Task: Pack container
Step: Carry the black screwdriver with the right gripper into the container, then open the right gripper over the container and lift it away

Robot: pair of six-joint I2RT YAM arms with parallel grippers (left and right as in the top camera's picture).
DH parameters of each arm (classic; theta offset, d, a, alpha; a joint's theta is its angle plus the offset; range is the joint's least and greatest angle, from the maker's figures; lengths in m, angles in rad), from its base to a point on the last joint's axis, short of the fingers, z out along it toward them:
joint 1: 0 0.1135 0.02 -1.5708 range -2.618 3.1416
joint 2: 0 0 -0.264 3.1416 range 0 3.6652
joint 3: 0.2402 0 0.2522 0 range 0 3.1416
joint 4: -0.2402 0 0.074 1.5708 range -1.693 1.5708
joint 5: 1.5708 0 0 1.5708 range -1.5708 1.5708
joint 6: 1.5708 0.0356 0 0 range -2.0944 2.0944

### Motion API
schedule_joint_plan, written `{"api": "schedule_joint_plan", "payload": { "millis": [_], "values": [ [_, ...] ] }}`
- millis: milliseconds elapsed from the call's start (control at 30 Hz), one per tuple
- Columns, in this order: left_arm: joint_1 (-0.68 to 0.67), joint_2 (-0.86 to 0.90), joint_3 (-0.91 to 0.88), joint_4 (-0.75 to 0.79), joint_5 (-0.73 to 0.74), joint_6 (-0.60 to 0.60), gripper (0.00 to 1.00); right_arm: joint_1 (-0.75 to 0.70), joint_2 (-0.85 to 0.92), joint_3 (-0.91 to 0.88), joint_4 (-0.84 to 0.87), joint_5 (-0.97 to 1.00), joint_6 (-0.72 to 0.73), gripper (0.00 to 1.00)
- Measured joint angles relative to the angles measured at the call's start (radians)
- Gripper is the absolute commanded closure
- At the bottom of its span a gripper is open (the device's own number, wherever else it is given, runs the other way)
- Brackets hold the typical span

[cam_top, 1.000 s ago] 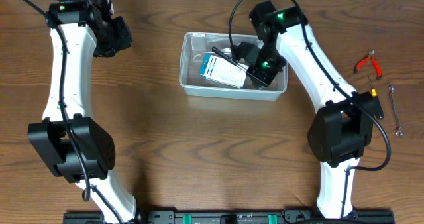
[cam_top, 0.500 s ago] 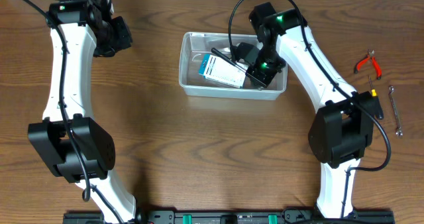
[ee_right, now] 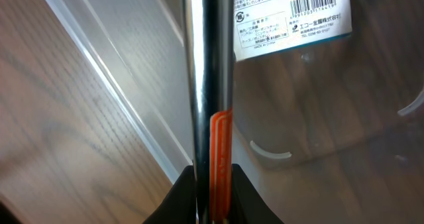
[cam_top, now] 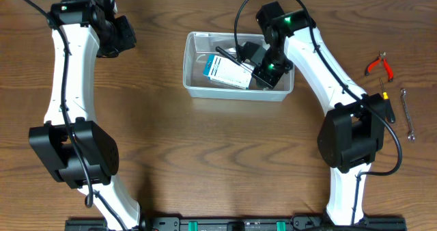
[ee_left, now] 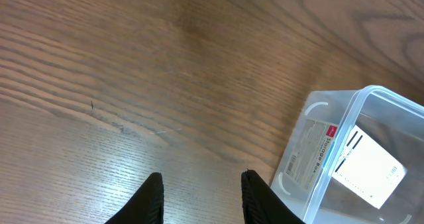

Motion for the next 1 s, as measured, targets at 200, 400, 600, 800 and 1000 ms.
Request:
{"api": "schedule_joint_plan", "payload": {
  "millis": [200, 400, 600, 800, 1000],
  "values": [
    [0.0, 0.0, 0.0, 0.0, 0.0, 0.0, 0.72, 0.0, 0.0, 0.0, -0.002, 0.001, -0.006, 0.98],
    [0.0, 0.0, 0.0, -0.001, 0.0, 0.0, 0.72, 0.0, 0.0, 0.0, 0.014, 0.002, -0.056, 0.99],
    [0.0, 0.0, 0.0, -0.016, 0.0, 0.0, 0.72, -0.001, 0.0, 0.0, 0.038, 0.013, -0.072, 0.99],
    [0.0, 0.0, 0.0, -0.016, 0.0, 0.0, 0.72, -0.008, 0.0, -0.001, 0.074, 0.017, -0.074, 0.99],
    [0.0, 0.0, 0.0, -0.016, 0.0, 0.0, 0.72, -0.014, 0.0, -0.001, 0.121, 0.025, -0.096, 0.99]
  ]
}}
